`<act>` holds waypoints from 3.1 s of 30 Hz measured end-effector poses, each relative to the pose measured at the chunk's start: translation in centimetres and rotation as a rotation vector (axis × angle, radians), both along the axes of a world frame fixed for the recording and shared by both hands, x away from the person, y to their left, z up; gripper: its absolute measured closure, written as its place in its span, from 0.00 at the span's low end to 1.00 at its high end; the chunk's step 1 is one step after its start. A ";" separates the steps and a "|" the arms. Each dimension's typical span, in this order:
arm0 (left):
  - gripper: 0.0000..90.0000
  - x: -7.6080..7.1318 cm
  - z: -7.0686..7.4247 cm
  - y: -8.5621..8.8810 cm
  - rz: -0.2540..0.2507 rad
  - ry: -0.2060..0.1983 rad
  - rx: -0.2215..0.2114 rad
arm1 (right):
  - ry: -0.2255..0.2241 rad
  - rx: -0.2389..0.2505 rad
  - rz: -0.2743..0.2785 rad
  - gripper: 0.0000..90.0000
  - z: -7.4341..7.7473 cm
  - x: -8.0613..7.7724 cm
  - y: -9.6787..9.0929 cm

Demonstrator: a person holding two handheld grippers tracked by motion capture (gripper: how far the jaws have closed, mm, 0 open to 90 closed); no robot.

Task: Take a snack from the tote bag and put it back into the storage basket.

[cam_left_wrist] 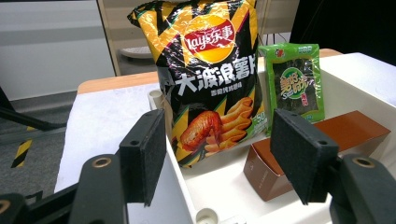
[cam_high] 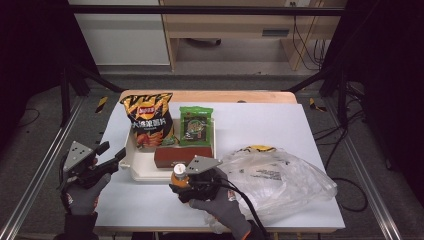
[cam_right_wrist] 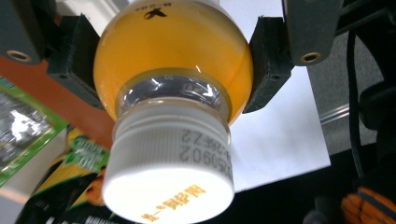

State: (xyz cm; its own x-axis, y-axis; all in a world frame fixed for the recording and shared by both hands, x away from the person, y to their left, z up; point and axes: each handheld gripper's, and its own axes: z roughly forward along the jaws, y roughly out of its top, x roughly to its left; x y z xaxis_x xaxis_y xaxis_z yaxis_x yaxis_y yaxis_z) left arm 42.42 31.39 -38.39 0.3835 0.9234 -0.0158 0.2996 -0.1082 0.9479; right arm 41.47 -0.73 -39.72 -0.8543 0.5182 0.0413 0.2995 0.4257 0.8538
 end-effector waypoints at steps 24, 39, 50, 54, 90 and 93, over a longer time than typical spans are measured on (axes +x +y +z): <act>0.33 -1.4 0.2 -3.6 -0.075 -0.038 0.036 | -0.122 0.136 -0.033 0.22 0.8 -1.7 -4.1; 0.30 -3.9 -1.5 -5.6 -0.180 -0.008 0.020 | -0.178 0.235 -0.274 0.28 2.3 -1.6 -13.9; 0.27 -5.6 -2.2 -8.1 -0.285 0.005 0.046 | -0.200 0.193 -0.434 0.28 1.8 -1.0 -18.1; 0.26 -6.0 -2.3 -8.9 -0.307 0.008 0.063 | -0.196 0.182 -0.461 0.28 1.6 -0.7 -18.9; 0.26 -5.3 -3.4 -15.4 -0.357 0.052 0.074 | -0.155 0.170 -0.482 0.27 0.7 -0.1 -19.9; 0.28 -5.3 -3.5 -15.4 -0.359 0.060 0.064 | -0.152 0.170 -0.484 0.27 0.7 -0.1 -19.9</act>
State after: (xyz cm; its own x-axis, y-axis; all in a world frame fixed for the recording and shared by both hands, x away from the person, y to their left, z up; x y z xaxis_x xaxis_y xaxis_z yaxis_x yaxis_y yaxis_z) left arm 37.17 16.04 -41.85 0.6834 0.7300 0.0053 0.2868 -0.2751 0.9176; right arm 41.35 -20.64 -39.02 -0.5225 0.8510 0.0533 0.2944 0.1214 0.9479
